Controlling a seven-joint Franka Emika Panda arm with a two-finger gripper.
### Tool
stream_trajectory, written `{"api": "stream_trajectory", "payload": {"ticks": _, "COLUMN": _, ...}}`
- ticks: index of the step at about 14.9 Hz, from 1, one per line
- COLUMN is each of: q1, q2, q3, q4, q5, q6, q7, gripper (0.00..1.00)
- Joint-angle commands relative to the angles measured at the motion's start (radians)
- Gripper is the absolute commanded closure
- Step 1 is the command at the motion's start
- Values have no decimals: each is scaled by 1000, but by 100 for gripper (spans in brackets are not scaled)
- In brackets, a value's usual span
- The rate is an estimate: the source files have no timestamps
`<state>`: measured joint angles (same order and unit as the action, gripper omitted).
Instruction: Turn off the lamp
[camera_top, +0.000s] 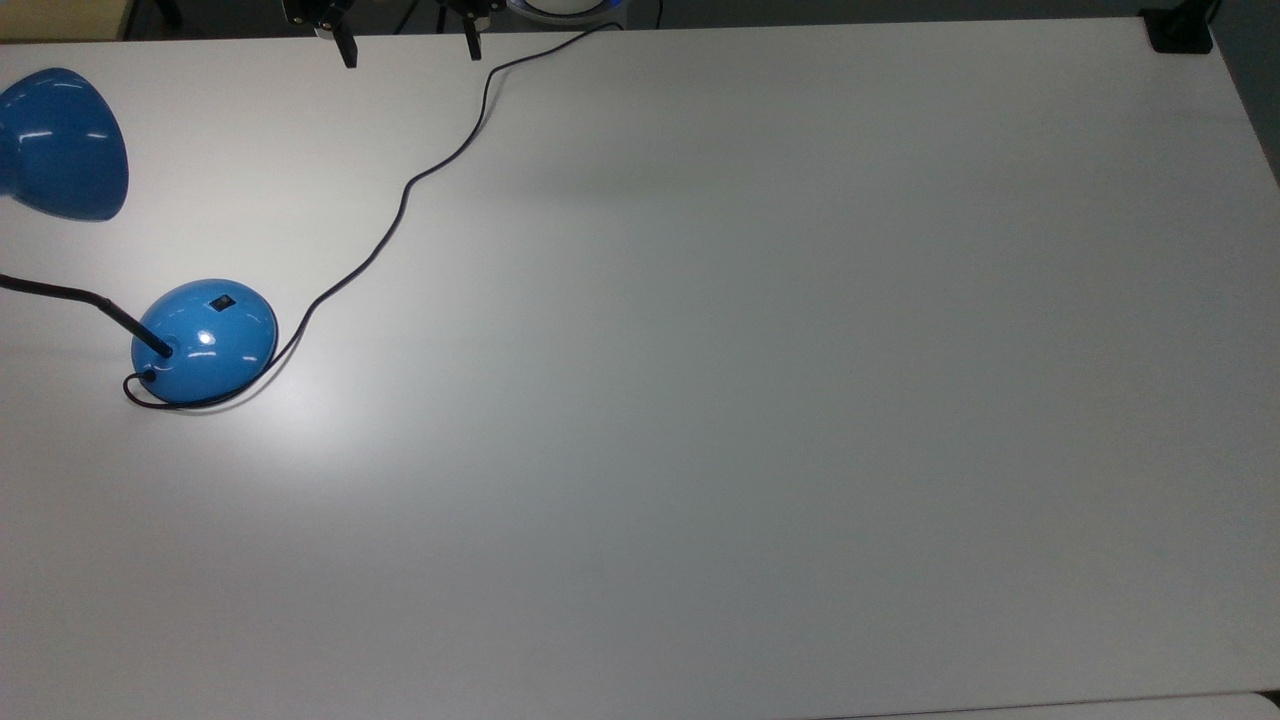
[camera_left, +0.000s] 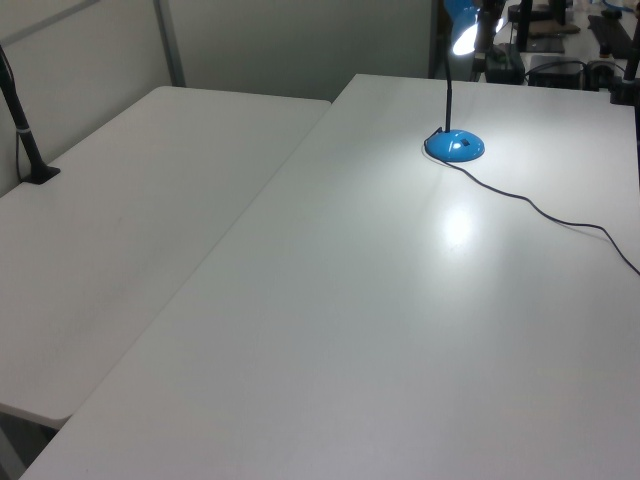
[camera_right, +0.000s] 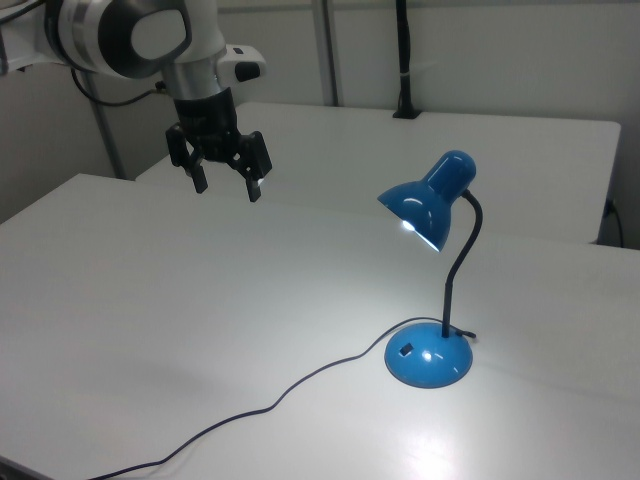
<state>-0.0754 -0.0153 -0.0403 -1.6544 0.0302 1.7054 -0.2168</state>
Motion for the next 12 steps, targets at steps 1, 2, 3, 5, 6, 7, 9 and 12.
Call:
{"api": "stream_trajectory", "payload": {"ticks": 1, "q1": 3, "q2": 6, "q3": 5, "q4": 10, "q5": 10, "q6": -27, "q7": 17, "gripper": 0}}
{"api": "stream_trajectory", "payload": {"ticks": 2, "q1": 3, "q2": 6, "q3": 7, "q4": 10, "q5": 10, "q6": -27, "q7": 17, "gripper": 0}}
{"api": "stream_trajectory", "payload": {"ticks": 3, "q1": 3, "q2": 6, "q3": 5, "q4": 10, "q5": 10, "q6": -26, "q7": 17, "gripper": 0}}
{"api": "stream_trajectory", "payload": {"ticks": 5, "q1": 3, "q2": 6, "q3": 5, "q4": 10, "q5": 10, "q6": -26, "q7": 17, "gripper": 0}}
{"api": "stream_trajectory", "payload": {"ticks": 6, "q1": 3, "q2": 8, "q3": 5, "q4": 10, "q5": 10, "q6": -26, "q7": 17, "gripper": 0}}
{"api": "stream_trajectory", "payload": {"ticks": 7, "q1": 3, "q2": 6, "q3": 7, "q4": 11, "q5": 10, "q6": -26, "q7": 17, "gripper": 0}}
{"api": "stream_trajectory", "payload": {"ticks": 9, "q1": -1, "q2": 6, "q3": 5, "q4": 13, "q5": 10, "q6": -27, "q7": 7, "gripper": 0}}
{"api": "stream_trajectory", "payload": {"ticks": 12, "q1": -7, "q2": 1, "q3": -9, "q4": 11, "q5": 11, "q6": -30, "q7": -22, "gripper": 0}}
